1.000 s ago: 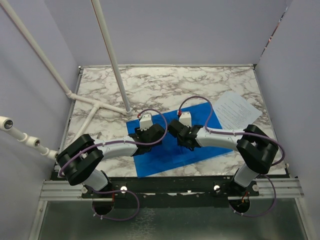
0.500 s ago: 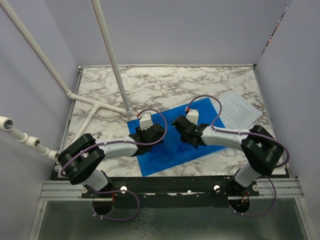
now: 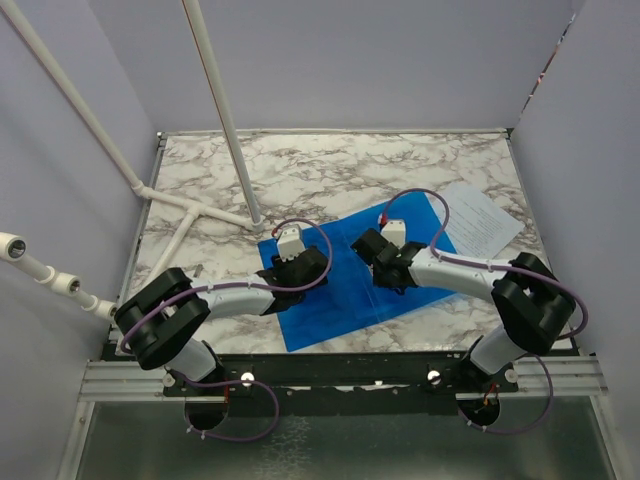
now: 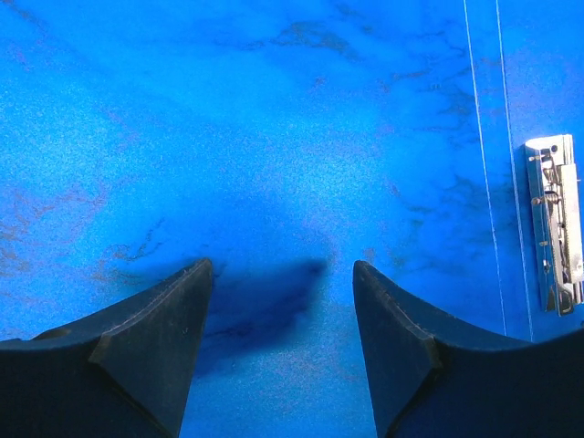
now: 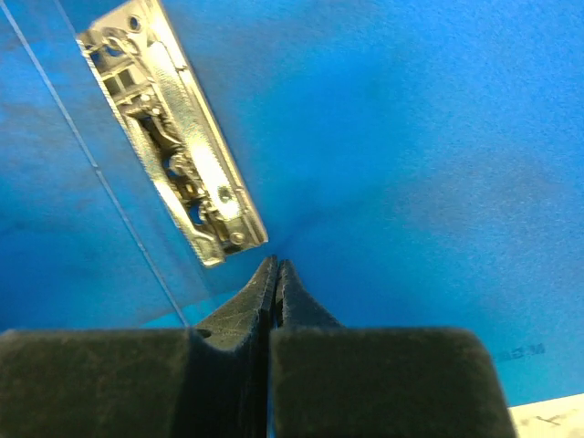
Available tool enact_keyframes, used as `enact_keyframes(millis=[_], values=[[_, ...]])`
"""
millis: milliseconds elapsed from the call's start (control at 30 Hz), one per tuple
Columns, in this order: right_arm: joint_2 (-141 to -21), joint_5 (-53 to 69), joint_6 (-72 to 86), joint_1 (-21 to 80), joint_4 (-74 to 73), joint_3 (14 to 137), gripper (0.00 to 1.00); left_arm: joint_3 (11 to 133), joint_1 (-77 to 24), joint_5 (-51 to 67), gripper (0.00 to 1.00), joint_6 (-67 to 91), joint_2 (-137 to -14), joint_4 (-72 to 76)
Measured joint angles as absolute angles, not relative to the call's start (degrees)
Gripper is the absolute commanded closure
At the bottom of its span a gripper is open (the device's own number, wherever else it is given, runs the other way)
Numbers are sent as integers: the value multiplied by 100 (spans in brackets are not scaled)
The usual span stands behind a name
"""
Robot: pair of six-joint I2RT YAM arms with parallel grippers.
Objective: Put the files into the folder
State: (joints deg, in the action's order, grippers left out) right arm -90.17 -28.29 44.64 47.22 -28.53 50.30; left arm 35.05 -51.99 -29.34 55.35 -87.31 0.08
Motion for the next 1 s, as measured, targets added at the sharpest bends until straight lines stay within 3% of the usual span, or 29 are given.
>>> enact_keyframes(millis=[200, 333, 667, 1000], values=[[-8838, -2838, 4305, 4692, -3122, 5039, 100, 3452, -5199, -2923, 33, 5572, -8685, 60], [-8696, -2746, 4182, 4692, -3135, 5142, 83, 3415, -5192, -2856, 33, 5596, -8619, 58], [-8774, -2403, 3787, 4665, -2945, 5568, 70, 3326, -5194, -2543, 32, 5754, -8248, -395], [-9358, -1999, 3573, 4567, -2517, 5638, 70, 3256, -5201, -2394, 32, 5835, -7693, -1199]])
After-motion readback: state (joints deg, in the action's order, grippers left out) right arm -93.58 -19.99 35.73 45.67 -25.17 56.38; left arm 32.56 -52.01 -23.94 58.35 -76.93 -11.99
